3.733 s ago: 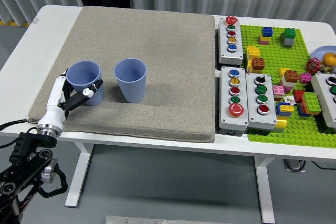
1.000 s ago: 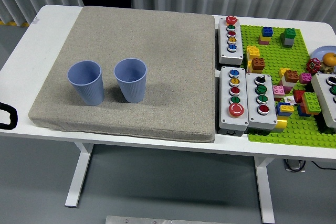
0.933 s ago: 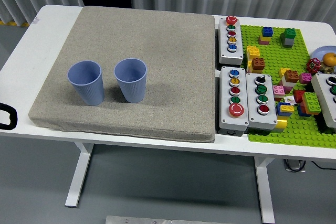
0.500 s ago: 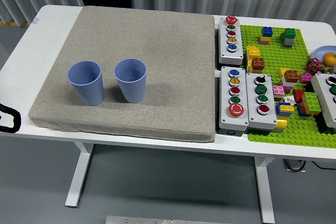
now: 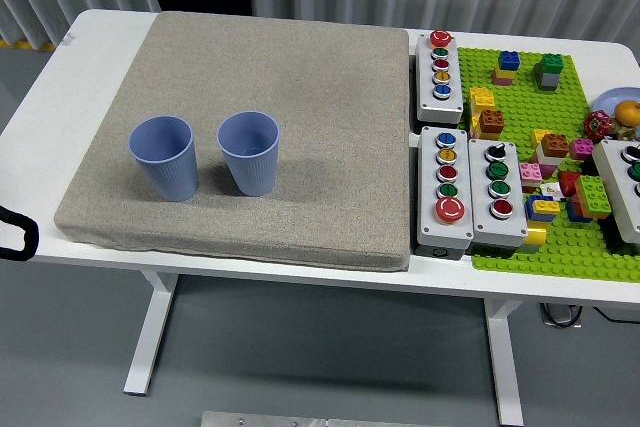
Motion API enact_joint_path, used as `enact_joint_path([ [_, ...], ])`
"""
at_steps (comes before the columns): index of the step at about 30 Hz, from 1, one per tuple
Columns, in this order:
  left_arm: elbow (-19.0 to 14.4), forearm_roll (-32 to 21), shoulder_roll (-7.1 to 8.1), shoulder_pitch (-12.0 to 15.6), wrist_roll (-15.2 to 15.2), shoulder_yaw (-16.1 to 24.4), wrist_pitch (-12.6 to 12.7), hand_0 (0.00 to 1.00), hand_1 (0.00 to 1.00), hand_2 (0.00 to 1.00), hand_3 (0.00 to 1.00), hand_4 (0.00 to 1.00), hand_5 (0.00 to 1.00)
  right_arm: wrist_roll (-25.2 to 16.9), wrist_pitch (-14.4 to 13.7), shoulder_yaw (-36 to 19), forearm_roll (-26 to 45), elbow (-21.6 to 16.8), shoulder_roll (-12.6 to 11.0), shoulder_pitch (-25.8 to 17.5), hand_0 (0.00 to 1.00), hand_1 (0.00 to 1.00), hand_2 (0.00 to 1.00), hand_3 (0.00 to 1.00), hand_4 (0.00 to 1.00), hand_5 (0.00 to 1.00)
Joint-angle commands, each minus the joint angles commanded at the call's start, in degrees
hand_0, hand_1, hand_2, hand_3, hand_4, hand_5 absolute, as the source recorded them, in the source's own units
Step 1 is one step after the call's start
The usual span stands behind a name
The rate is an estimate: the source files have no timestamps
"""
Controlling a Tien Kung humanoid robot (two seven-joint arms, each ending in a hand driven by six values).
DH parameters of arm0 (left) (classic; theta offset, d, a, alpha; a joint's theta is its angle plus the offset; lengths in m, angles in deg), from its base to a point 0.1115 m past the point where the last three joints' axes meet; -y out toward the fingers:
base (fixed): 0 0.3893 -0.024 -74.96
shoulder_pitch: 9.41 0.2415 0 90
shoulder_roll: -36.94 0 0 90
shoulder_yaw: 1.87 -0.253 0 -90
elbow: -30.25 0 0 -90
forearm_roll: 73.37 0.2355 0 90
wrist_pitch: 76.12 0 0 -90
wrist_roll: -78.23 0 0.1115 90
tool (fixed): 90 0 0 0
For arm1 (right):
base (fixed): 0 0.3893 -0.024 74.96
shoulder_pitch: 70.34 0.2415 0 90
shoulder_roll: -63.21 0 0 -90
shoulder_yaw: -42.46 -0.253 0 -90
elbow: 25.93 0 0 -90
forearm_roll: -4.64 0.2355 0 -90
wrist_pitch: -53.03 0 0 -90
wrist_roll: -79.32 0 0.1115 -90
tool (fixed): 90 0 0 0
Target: Pick cup pour cup place
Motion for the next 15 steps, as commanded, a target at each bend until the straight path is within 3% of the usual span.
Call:
enact_joint_path([
  [15,-1.94,2.51,-1.81,4.03,0.35,2.79,0.24,0.877,0.858,0.936,0.934,0.802,0.998,0.34,0.30,-0.87,-1.62,0.00,-0.41,0.24,0.706,0.632,0.587,0.575,0.002,0.113],
])
